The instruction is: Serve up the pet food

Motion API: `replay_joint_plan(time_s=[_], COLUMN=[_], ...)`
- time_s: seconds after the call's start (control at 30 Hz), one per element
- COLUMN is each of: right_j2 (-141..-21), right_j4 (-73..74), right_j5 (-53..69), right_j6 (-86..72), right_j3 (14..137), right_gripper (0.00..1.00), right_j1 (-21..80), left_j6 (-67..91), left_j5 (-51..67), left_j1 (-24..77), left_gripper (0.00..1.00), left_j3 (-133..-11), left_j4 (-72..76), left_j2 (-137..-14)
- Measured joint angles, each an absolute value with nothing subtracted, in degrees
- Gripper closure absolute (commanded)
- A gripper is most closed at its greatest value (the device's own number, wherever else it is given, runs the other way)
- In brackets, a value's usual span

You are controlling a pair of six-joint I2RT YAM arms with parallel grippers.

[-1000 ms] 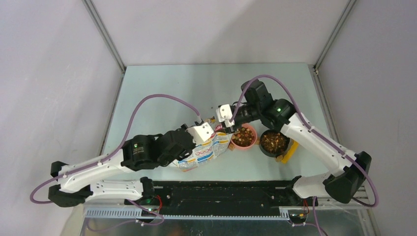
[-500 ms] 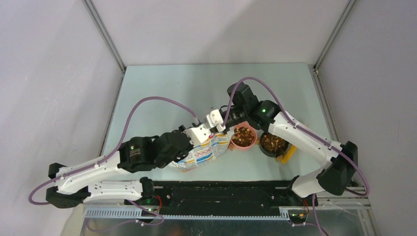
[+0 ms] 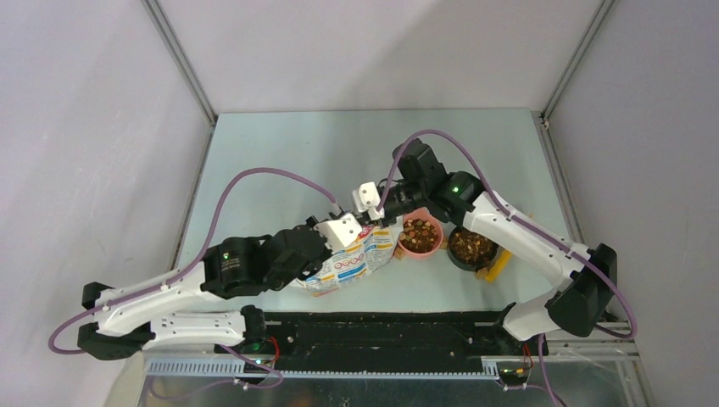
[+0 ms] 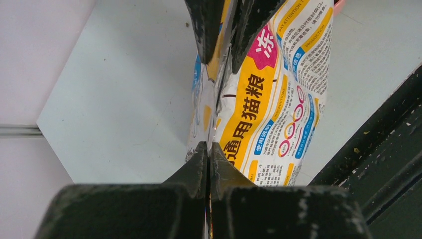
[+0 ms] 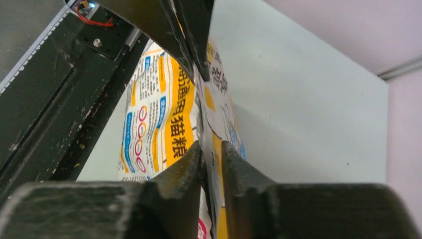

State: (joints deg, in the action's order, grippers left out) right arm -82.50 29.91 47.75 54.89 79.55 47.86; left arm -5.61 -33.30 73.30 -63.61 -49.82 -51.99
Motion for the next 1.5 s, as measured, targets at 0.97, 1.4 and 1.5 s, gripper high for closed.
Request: replay_joint_plan(time_s=[0.97, 1.4, 1.5], right_j2=[-82.91, -81.25, -81.25], right_j4=[42.46, 46.50, 47.07], right_j5=[42.11, 39.42, 38.85], right_j6=[55.46, 56.47, 56.27], right_j3=[83.74, 84.55, 84.86], right_gripper=[0.71, 0.83, 0.64], right_j1=[44.40, 41.98, 41.74], left_j6=[-5.56, -5.52, -5.54], left_j5=[-33.21, -33.08, -32.91], left_j1=[73.34, 73.36, 73.36], left_gripper=[1.00, 1.00, 1.00], left_j3=[-63.51, -63.51, -63.51], left_j4=[-49.10, -49.19, -49.23], left_j2=[-51.68, -51.59, -51.55])
